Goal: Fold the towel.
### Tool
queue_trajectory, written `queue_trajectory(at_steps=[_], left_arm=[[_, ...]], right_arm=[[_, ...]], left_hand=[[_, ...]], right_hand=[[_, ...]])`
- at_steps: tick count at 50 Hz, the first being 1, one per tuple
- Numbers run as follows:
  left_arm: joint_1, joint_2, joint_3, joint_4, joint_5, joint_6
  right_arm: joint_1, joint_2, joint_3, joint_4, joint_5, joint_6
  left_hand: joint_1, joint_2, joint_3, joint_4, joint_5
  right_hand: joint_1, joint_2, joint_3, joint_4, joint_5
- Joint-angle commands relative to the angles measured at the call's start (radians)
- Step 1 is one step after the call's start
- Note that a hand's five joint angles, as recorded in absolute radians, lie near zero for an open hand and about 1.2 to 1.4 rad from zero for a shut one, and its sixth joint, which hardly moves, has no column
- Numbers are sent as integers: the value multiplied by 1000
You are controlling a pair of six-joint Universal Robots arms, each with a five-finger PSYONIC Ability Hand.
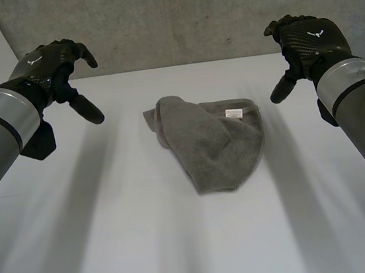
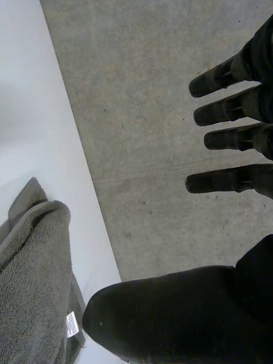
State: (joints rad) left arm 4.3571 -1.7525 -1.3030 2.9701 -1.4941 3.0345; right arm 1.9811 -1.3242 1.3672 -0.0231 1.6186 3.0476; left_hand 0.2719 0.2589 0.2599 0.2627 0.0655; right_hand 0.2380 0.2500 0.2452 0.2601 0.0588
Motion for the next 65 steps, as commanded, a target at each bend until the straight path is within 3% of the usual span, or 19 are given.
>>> queue_trajectory(at_steps=[1,10,18,20,22,28,33,41,50,52,53,54,55,56,61,65], left_arm=[[1,1,-1,3,2,1],[-2,-15,-5,4,9,3],[-34,-133,-12,6,28,4],[-59,-173,-10,4,32,6],[-115,-249,-5,4,34,6],[-171,-351,-2,14,37,4],[-258,-464,54,108,37,4],[-310,-608,151,259,40,41],[-332,-737,268,273,38,130],[-338,-762,300,267,35,142],[-338,-762,300,267,35,142],[-338,-762,303,267,34,141],[-338,-762,303,267,34,141],[-340,-757,301,268,34,139],[-338,-708,297,254,29,132],[-327,-572,223,158,35,133]], right_arm=[[-1,0,0,-1,-2,-3],[-1,3,-2,-3,-17,-24],[12,49,-14,35,-88,-268],[15,86,-19,67,-117,-376],[15,104,-19,81,-126,-418],[15,206,-17,103,-141,-518],[15,291,-19,95,-137,-530],[2,361,-27,88,-129,-527],[-2,356,-28,81,-129,-523],[-2,355,-28,81,-129,-521],[-2,355,-28,81,-129,-521],[-2,355,-28,81,-129,-523],[-2,355,-28,81,-129,-521],[-2,355,-28,81,-129,-521],[-2,352,-27,80,-128,-518],[-2,333,-23,60,-128,-515]], left_hand=[[-76,-63,-64,-67,-44],[-44,-31,-32,-35,-12],[-32,-19,-20,-23,0],[-32,-19,-20,-23,0],[-32,-19,-20,-23,0],[-32,-19,-20,-23,0],[-38,-25,-26,-29,-6],[-35,-22,-23,-26,-3],[-11,2,1,-2,20],[283,296,295,292,315],[285,298,297,294,317],[683,696,695,692,715],[687,700,699,696,719],[1094,1107,1106,1103,1126],[1124,1137,1136,1134,1156],[1124,1137,1136,1134,1156]], right_hand=[[-63,-75,-71,-86,-59],[-63,-75,-71,-86,-59],[-63,-75,-71,-86,-59],[-63,-75,-71,-86,-59],[-63,-75,-71,-86,-59],[-63,-75,-71,-86,-59],[-63,-75,-71,-86,-59],[-63,-75,-71,-86,-59],[-63,-75,-71,-86,-59],[-63,-75,-71,-86,-59],[-63,-75,-71,-86,-59],[-63,-75,-71,-86,-59],[-63,-75,-71,-86,-59],[-63,-75,-71,-86,-59],[-63,-75,-71,-86,-59],[-63,-75,-71,-86,-59]])
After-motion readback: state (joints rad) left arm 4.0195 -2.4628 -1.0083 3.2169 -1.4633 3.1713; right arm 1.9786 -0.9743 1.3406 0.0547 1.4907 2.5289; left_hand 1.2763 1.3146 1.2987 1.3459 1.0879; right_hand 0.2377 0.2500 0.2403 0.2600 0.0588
